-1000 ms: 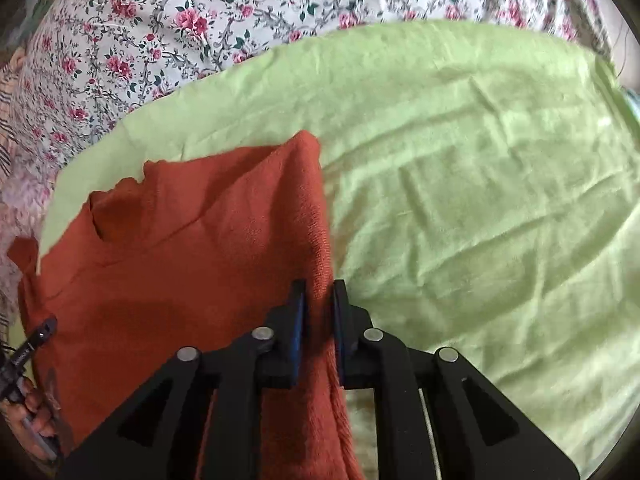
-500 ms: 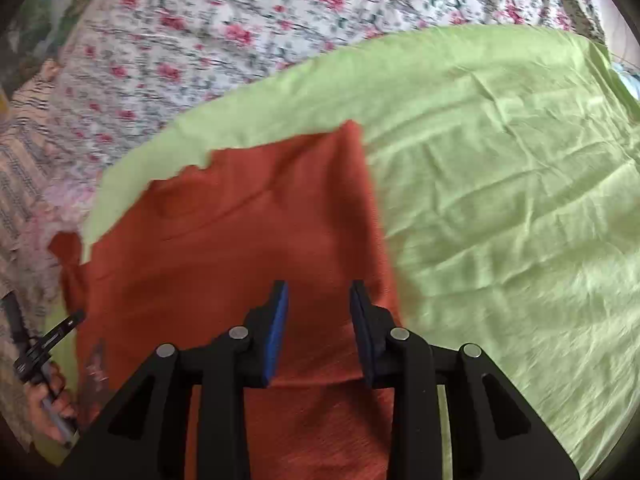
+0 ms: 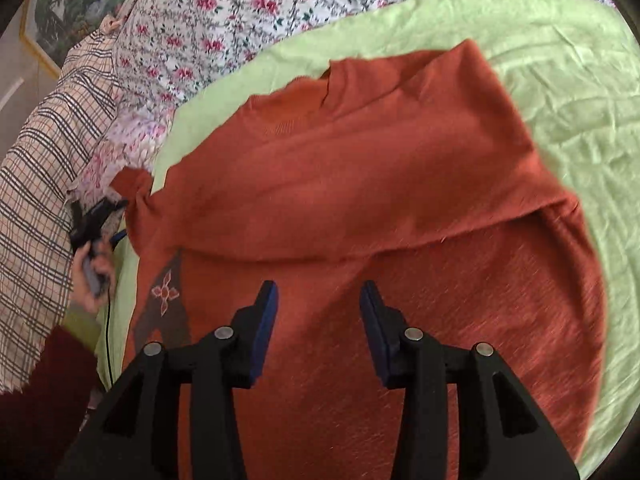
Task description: Fold small clothes
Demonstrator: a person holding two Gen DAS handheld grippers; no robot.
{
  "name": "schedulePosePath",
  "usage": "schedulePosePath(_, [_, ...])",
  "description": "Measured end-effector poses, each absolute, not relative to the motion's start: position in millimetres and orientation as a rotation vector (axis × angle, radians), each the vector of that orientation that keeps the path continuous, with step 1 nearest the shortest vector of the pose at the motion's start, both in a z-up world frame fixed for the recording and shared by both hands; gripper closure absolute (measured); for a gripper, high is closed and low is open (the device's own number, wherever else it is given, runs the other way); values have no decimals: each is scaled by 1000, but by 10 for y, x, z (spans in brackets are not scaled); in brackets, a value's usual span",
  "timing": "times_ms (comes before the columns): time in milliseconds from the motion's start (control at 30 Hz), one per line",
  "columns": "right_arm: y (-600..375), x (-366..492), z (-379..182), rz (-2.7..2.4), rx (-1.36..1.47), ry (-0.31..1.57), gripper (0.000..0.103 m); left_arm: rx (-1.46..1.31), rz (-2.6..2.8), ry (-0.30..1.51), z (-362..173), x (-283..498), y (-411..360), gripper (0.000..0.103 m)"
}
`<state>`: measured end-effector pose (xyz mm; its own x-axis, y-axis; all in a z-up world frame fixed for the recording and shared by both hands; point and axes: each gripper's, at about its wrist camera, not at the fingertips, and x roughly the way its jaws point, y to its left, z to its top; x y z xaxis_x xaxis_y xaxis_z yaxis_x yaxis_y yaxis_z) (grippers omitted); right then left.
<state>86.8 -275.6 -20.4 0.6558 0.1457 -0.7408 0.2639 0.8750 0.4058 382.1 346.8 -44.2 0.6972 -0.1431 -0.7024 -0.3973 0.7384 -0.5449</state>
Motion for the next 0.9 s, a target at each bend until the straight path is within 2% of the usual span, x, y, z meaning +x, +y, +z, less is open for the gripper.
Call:
schedulePosePath(100, [-2722, 877, -198, -75, 508, 867, 59, -735, 214, 786, -435, 4088, 3579, 21])
schedulePosePath(167, [-2724, 847, -175, -80, 508, 857, 59, -724, 258, 769, -427, 4196, 3622, 41])
schedulePosePath(200, [-2726, 846, -168, -79, 510, 853, 59, -711, 255, 772, -420, 4231, 3604, 79])
schedulePosePath(233, [-2729, 840, -157, -79, 511, 848, 59, -709, 224, 793, -436, 4276, 3590, 93])
schedulePosePath(467, [-2740, 772, -87, -76, 499, 816, 59, -604, 117, 673, -61, 3773, 3014, 96])
schedulePosePath(733, [-2715, 647, -3, -66, 516, 770, 59, -422, -150, 605, 370, 3034, 1574, 96])
schedulePosePath(900, [-2813, 474, 11, -100, 537, 745, 59, -323, -330, 618, 399, 2770, 531, 96])
